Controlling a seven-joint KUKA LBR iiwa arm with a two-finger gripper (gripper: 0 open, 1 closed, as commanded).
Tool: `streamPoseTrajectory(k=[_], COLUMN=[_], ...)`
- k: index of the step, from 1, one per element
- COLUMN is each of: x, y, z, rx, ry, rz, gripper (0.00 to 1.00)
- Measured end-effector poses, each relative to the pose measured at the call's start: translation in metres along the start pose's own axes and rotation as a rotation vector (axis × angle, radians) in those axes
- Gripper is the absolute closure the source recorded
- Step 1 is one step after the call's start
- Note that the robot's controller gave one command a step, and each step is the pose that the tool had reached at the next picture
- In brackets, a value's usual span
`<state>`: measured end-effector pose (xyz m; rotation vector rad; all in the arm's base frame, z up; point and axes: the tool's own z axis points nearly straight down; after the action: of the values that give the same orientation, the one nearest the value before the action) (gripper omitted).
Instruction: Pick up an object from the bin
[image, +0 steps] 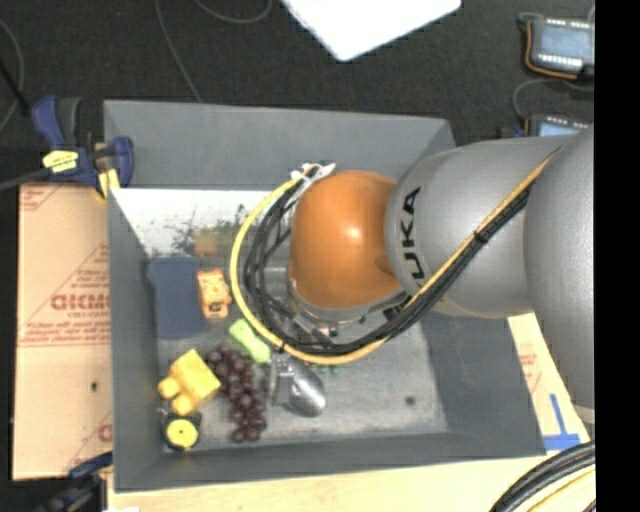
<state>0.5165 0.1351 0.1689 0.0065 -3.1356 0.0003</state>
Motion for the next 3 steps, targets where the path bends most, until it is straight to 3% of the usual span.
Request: streamPoseTrajectory(k=[1,2,3], x=[-0.002,-0.025,-0.045], y=[-0.001,-0.005,-0.007], z=[-0.005,0.031,0.091], rx=[-0.001,-0.004,0.0], ry=[-0.008,-0.012,-0.003], rz=[0.004,0.145,0.233], gripper=[0.0,0.0,0.0])
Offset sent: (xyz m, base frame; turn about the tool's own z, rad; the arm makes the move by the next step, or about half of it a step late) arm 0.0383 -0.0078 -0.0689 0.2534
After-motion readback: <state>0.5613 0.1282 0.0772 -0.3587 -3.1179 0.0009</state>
